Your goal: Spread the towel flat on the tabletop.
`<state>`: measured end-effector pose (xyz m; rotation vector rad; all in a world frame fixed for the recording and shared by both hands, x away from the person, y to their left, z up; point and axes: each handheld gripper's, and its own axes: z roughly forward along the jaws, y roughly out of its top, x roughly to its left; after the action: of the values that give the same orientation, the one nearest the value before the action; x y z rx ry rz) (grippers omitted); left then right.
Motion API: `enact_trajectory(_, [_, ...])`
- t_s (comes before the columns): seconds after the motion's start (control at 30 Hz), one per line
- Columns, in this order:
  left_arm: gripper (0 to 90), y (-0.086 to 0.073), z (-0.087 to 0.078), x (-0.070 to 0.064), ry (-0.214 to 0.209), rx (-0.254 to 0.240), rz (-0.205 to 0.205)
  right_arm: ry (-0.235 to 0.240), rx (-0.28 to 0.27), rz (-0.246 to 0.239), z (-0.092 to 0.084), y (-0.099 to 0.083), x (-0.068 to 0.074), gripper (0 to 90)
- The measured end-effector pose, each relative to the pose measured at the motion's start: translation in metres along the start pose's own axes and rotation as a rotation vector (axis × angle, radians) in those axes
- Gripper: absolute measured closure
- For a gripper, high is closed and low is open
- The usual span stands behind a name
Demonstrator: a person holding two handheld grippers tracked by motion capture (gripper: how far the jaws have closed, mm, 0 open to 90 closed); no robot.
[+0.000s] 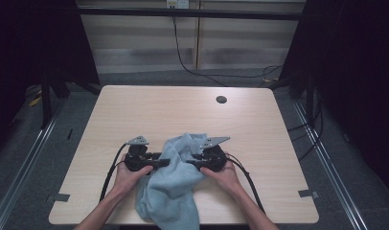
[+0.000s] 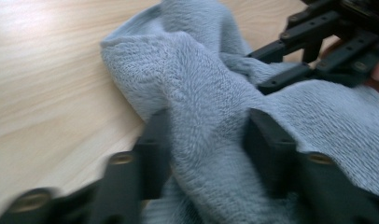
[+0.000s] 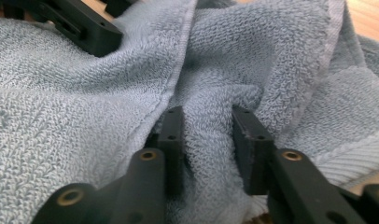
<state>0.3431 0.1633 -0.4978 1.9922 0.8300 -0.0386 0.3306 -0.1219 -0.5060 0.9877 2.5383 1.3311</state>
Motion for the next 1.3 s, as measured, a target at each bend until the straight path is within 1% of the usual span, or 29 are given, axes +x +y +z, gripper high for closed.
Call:
enact_trajectory(0.03, [70.8, 0.000, -0.005, -0.001, 0.017, -0.027, 0.019, -0.004, 0.002, 0.004, -0.001, 0.001, 0.000, 71.6])
enact_trajectory(0.07, [76.5, 0.000, -0.005, -0.001, 0.017, -0.027, 0.019, -0.004, 0.002, 0.004, -0.001, 0.001, 0.000, 71.6])
enact_trajectory(0.1, [79.0, 0.002, -0.012, 0.000, 0.036, -0.057, 0.013, -0.009, 0.001, 0.007, -0.002, 0.002, -0.001, 73.9])
enact_trajectory(0.13, [80.4, 0.003, -0.016, 0.002, 0.040, -0.065, 0.012, -0.016, 0.001, 0.007, -0.004, 0.003, -0.002, 74.4])
enact_trajectory(0.23, [81.5, 0.004, -0.022, 0.006, 0.048, -0.080, 0.004, -0.036, -0.014, 0.020, -0.008, 0.006, -0.006, 74.9])
enact_trajectory(0.27, [81.6, 0.004, -0.027, 0.008, 0.052, -0.110, -0.010, -0.046, -0.019, 0.024, -0.010, 0.007, -0.008, 75.1])
enact_trajectory(0.37, [81.6, 0.006, -0.038, 0.010, 0.078, -0.158, -0.024, -0.079, -0.052, 0.041, -0.020, 0.011, -0.013, 75.2])
enact_trajectory(0.5, [82.0, 0.009, -0.054, 0.012, 0.105, -0.212, -0.028, -0.141, -0.101, 0.066, -0.041, 0.019, -0.023, 75.6])
enact_trajectory(0.53, [82.1, 0.009, -0.054, 0.012, 0.105, -0.212, -0.028, -0.162, -0.115, 0.074, -0.047, 0.021, -0.025, 75.7])
enact_trajectory(0.57, [82.1, 0.011, -0.061, 0.012, 0.109, -0.241, -0.035, -0.181, -0.126, 0.083, -0.053, 0.022, -0.028, 75.8])
enact_trajectory(0.63, [82.3, 0.012, -0.064, 0.012, 0.107, -0.257, -0.036, -0.205, -0.154, 0.091, -0.066, 0.027, -0.032, 76.1])
enact_trajectory(0.67, [82.3, 0.013, -0.066, 0.011, 0.106, -0.270, -0.033, -0.205, -0.154, 0.091, -0.066, 0.027, -0.032, 76.1])
enact_trajectory(0.7, [82.4, 0.016, -0.068, 0.010, 0.104, -0.272, -0.025, -0.229, -0.175, 0.089, -0.078, 0.033, -0.036, 76.2])
enact_trajectory(0.73, [82.4, 0.024, -0.072, 0.005, 0.103, -0.298, -0.004, -0.243, -0.181, 0.087, -0.084, 0.037, -0.037, 76.2])
enact_trajectory(0.77, [82.5, 0.024, -0.072, 0.005, 0.103, -0.298, -0.004, -0.262, -0.189, 0.083, -0.089, 0.043, -0.038, 76.2])
enact_trajectory(0.8, [82.5, 0.035, -0.076, 0.000, 0.102, -0.326, 0.012, -0.276, -0.197, 0.075, -0.094, 0.048, -0.038, 76.3])
enact_trajectory(0.83, [82.5, 0.035, -0.076, 0.000, 0.102, -0.326, 0.012, -0.291, -0.206, 0.069, -0.099, 0.055, -0.039, 76.4])
enact_trajectory(0.87, [82.5, 0.042, -0.078, -0.002, 0.106, -0.337, 0.020, -0.303, -0.217, 0.062, -0.104, 0.062, -0.039, 76.4])
enact_trajectory(0.9, [82.5, 0.058, -0.084, -0.006, 0.122, -0.363, 0.038, -0.318, -0.232, 0.057, -0.110, 0.070, -0.039, 76.4])
enact_trajectory(0.93, [82.6, 0.058, -0.084, -0.006, 0.122, -0.363, 0.038, -0.329, -0.254, 0.052, -0.116, 0.078, -0.040, 76.5])
enact_trajectory(0.97, [82.6, 0.066, -0.088, -0.008, 0.125, -0.371, 0.053, -0.329, -0.254, 0.052, -0.116, 0.078, -0.040, 76.5])
enact_trajectory(1.0, [82.7, 0.082, -0.097, -0.013, 0.138, -0.407, 0.073, -0.348, -0.307, 0.045, -0.127, 0.094, -0.041, 76.6])
enact_trajectory(1.03, [82.7, 0.089, -0.103, -0.016, 0.141, -0.430, 0.084, -0.354, -0.332, 0.045, -0.133, 0.102, -0.042, 76.6])
enact_trajectory(1.07, [82.7, 0.089, -0.103, -0.016, 0.141, -0.430, 0.084, -0.358, -0.360, 0.041, -0.138, 0.110, -0.042, 76.6])
enact_trajectory(1.1, [82.7, 0.099, -0.113, -0.022, 0.155, -0.469, 0.103, -0.362, -0.386, 0.042, -0.144, 0.117, -0.042, 76.5])
enact_trajectory(1.2, [82.7, 0.103, -0.120, -0.028, 0.149, -0.496, 0.128, -0.357, -0.462, 0.043, -0.156, 0.129, -0.036, 76.6])
enact_trajectory(1.23, [82.6, 0.102, -0.122, -0.031, 0.152, -0.490, 0.140, -0.356, -0.473, 0.038, -0.159, 0.130, -0.034, 76.5])
enact_trajectory(1.27, [82.5, 0.095, -0.121, -0.036, 0.154, -0.474, 0.158, -0.351, -0.475, 0.035, -0.160, 0.128, -0.032, 76.5])
enact_trajectory(1.3, [82.4, 0.095, -0.121, -0.036, 0.154, -0.474, 0.158, -0.351, -0.475, 0.035, -0.160, 0.128, -0.032, 76.5])
